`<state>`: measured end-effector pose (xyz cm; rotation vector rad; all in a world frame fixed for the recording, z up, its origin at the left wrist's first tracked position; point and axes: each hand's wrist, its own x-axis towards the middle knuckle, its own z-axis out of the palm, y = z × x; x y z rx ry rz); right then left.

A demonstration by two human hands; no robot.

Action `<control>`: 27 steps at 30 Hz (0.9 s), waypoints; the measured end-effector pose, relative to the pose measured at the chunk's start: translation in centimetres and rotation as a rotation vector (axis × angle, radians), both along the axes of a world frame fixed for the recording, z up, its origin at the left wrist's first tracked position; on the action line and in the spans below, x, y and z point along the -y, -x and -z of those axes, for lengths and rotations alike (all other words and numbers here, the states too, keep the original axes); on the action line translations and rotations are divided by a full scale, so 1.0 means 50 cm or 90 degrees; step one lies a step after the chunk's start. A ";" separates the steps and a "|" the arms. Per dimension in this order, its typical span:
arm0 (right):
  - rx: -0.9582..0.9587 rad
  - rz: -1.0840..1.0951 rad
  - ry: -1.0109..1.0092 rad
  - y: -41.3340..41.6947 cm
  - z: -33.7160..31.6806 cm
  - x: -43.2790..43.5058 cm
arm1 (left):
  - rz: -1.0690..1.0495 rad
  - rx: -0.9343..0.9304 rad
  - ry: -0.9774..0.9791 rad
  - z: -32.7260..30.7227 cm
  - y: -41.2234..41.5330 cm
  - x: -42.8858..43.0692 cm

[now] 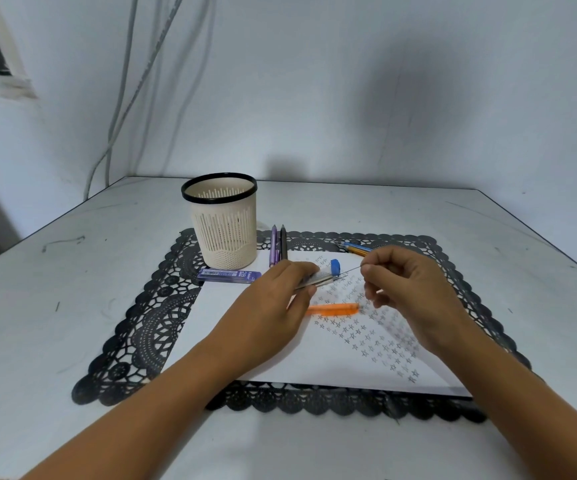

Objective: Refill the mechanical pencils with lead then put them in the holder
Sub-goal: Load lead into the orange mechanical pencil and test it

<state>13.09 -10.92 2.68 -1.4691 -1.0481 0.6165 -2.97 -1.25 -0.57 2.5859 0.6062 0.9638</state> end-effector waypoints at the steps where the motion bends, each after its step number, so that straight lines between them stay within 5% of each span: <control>1: 0.011 0.004 0.000 0.000 -0.001 0.000 | -0.002 0.000 -0.003 0.000 0.001 0.000; 16: -0.096 0.150 -0.063 -0.046 -0.016 0.004 | -0.027 -0.016 -0.038 -0.004 0.008 -0.008; 27: 0.226 0.144 0.093 -0.043 0.028 -0.014 | -0.031 -0.009 -0.024 -0.005 0.007 -0.007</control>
